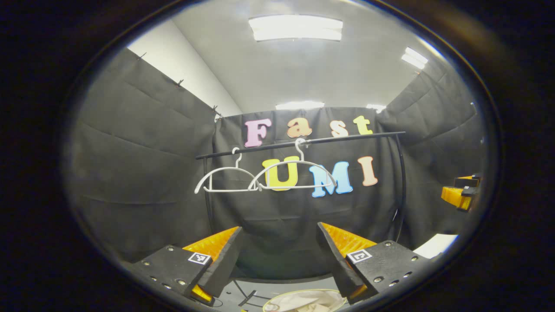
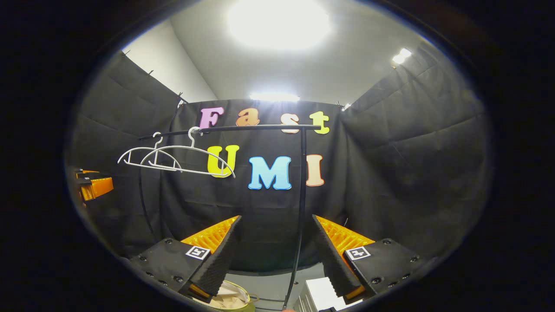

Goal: Grasp the clothes on the hanger with both hands and then place them into the laundry hamper below.

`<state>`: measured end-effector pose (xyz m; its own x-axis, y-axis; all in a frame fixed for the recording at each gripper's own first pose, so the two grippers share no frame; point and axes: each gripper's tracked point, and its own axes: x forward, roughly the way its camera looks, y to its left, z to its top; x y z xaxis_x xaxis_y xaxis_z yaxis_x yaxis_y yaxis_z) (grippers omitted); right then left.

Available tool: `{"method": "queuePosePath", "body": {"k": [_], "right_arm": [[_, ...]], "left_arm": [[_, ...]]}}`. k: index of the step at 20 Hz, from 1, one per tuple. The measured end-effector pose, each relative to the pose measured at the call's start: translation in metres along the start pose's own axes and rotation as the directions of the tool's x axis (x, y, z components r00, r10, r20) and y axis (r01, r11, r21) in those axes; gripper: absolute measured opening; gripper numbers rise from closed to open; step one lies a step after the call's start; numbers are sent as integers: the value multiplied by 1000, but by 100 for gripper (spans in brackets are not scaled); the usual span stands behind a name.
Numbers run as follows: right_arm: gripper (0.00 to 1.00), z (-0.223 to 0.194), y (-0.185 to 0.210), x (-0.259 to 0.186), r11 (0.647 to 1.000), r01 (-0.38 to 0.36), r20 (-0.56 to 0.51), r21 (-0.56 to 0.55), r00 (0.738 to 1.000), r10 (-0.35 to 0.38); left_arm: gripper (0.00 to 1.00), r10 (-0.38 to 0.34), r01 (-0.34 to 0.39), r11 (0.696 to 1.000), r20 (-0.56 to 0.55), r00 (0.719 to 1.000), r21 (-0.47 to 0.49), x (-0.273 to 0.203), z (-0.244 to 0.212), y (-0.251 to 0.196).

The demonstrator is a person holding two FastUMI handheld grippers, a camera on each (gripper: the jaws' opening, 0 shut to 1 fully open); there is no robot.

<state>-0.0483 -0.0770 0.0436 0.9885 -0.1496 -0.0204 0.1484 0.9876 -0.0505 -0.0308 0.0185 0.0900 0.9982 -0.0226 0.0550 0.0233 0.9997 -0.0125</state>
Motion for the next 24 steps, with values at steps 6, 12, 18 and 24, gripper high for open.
{"method": "queuePosePath", "body": {"k": [6, 12, 18, 24], "right_arm": [[98, 3, -5, -1, 1000, 12, 1, 9, 1000, -12], [96, 6, -7, 2, 1000, 19, 10, 5, 1000, -19], [96, 5, -7, 10, 1000, 30, 12, -4, 999, -30], [98, 3, -6, 16, 999, 40, 5, -6, 999, -40]], "left_arm": [[100, 5, -5, 1000, -2, 1000, -12, -1, -1, 1], [100, 10, -10, 1000, 4, 1000, -9, -11, -1, 5], [100, 4, -4, 1000, 10, 1000, -15, 1, -1, 0], [100, -11, 12, 1000, 9, 1000, -11, 6, -1, -1]]}}
